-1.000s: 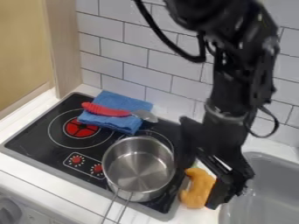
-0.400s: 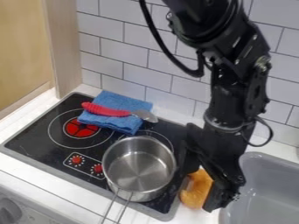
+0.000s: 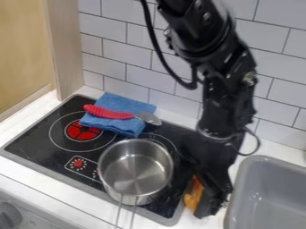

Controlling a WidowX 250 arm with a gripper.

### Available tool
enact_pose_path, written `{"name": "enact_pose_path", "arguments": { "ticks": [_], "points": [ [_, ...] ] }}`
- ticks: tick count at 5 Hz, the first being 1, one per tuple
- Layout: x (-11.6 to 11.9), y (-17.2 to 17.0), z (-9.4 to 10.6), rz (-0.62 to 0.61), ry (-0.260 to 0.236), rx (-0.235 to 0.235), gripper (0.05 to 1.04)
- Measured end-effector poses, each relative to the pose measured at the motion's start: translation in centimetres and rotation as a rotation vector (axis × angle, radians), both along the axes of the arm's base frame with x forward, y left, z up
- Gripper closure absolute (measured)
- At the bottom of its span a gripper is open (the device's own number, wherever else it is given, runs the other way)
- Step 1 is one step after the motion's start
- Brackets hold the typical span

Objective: Move the yellow object to the left side of the stove

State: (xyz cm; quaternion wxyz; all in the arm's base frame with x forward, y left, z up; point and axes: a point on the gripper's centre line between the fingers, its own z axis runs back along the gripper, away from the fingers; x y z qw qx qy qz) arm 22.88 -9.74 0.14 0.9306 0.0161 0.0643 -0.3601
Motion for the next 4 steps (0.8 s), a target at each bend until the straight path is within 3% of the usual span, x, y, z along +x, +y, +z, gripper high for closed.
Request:
{"name": "enact_pose_path", "arguments": {
  "ticks": [2, 3, 4],
  "points": [
    [0.3, -0.8, -0.3, -0.061, -0.024, -0.026, 0.12],
    [0.4, -1.1, -0.3, -0.067, -0.029, -0.049, 0.437],
    [0.0, -1.4, -0.3, -0.1, -0.025, -0.078, 0.557]
  ]
}}
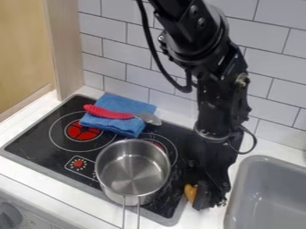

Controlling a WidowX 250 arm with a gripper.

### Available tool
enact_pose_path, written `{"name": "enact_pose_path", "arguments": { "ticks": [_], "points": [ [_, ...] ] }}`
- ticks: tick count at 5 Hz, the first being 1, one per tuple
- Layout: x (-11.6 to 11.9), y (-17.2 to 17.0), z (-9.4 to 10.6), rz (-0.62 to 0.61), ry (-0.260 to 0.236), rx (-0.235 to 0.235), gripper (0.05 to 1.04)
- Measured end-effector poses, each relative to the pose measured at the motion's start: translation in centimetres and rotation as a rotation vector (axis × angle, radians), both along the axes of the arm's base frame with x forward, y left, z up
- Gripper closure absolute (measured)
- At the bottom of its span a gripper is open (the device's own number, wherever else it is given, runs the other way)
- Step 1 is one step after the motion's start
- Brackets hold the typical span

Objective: Move the yellow object to the left side of the stove

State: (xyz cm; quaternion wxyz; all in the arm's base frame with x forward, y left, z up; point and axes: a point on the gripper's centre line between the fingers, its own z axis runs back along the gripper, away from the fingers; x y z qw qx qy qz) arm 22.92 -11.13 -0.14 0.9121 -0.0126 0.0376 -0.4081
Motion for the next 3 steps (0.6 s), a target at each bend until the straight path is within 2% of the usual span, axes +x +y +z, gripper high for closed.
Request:
{"name": "enact_pose_path", "arguments": {
  "ticks": [1, 2, 3],
  "points": [
    [-0.6, 0.2, 0.7, -0.01, -0.006, -0.011, 0.558],
    [-0.2, 0.7, 2.4, -0.007, -0.048, -0.014, 0.558],
    [-0.1, 1.3, 4.2, 0.004, -0.085, 0.005, 0.558]
  ]
}}
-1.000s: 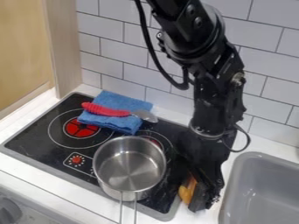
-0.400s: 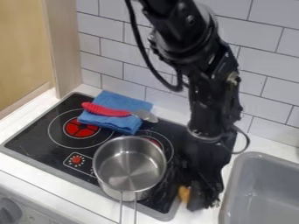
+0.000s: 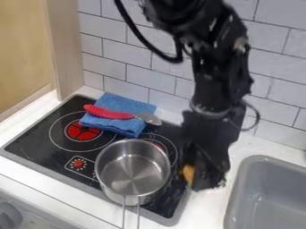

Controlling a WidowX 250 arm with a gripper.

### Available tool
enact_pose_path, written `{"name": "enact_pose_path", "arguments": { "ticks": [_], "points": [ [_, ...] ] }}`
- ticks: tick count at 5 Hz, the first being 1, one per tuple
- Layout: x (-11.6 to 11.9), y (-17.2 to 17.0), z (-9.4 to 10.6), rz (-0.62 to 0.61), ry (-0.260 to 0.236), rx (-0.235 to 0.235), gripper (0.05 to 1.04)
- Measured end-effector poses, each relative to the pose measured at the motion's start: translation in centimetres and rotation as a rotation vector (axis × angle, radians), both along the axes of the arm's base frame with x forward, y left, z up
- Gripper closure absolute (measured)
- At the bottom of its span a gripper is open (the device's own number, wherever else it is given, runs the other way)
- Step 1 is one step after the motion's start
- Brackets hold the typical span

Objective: Move the yellow object to the left side of the stove

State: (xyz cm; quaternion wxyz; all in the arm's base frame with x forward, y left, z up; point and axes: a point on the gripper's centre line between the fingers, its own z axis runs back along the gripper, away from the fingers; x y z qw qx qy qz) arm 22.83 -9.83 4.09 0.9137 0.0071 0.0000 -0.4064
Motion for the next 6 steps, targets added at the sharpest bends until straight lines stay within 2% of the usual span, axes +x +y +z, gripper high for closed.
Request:
{"name": "enact_pose_path", "arguments": {
  "ticks": [1, 2, 3, 4, 5, 6],
  "points": [
    [0.8, 2.4, 1.7, 0.148, -0.012, 0.037, 0.558],
    [0.7, 7.3, 1.7, 0.389, 0.051, 0.104, 0.558],
    [-0.5, 11.6, 1.1, 0.56, 0.125, 0.046, 0.558],
    [-1.6, 16.0, 1.1, 0.707, 0.155, -0.023, 0.558],
    [-2.1, 18.5, -0.4, 0.771, 0.212, -0.041, 0.558],
    [0.0, 21.2, -2.6, 0.793, 0.221, -0.027, 0.559]
  ]
}}
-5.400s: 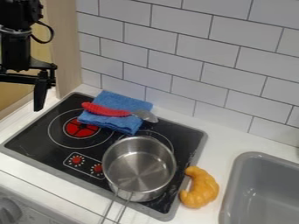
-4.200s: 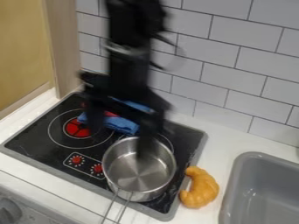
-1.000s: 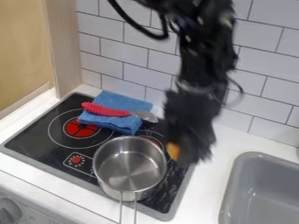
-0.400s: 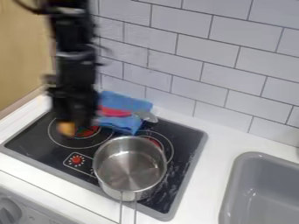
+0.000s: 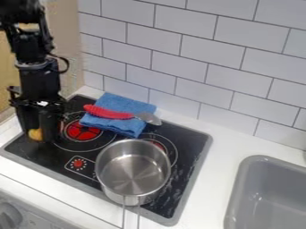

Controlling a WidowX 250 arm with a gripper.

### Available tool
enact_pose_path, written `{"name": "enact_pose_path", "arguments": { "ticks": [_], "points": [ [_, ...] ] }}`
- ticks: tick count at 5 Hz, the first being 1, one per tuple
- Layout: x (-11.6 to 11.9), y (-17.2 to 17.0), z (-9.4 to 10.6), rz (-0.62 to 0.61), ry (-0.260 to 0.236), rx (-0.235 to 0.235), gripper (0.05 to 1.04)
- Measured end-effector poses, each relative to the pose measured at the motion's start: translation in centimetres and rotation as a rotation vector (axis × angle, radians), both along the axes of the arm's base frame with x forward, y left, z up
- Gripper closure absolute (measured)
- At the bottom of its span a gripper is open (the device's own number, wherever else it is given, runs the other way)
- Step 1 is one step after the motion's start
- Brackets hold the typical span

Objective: Move the yellow object to the left side of the stove

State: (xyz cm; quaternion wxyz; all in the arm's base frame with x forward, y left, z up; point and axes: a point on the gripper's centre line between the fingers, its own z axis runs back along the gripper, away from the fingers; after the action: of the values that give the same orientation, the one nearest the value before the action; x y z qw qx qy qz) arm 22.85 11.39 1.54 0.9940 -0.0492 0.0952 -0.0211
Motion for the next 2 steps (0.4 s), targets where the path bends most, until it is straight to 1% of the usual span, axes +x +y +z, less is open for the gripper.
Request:
{"name": "enact_pose_path", "arguments": {
  "ticks": [1, 2],
  "points": [
    [1.18, 0.93, -1.01, 0.003, 0.002, 0.045, 0.565],
    [1.8, 1.1, -1.08, 0.006, -0.007, 0.055, 0.576]
  ]
}}
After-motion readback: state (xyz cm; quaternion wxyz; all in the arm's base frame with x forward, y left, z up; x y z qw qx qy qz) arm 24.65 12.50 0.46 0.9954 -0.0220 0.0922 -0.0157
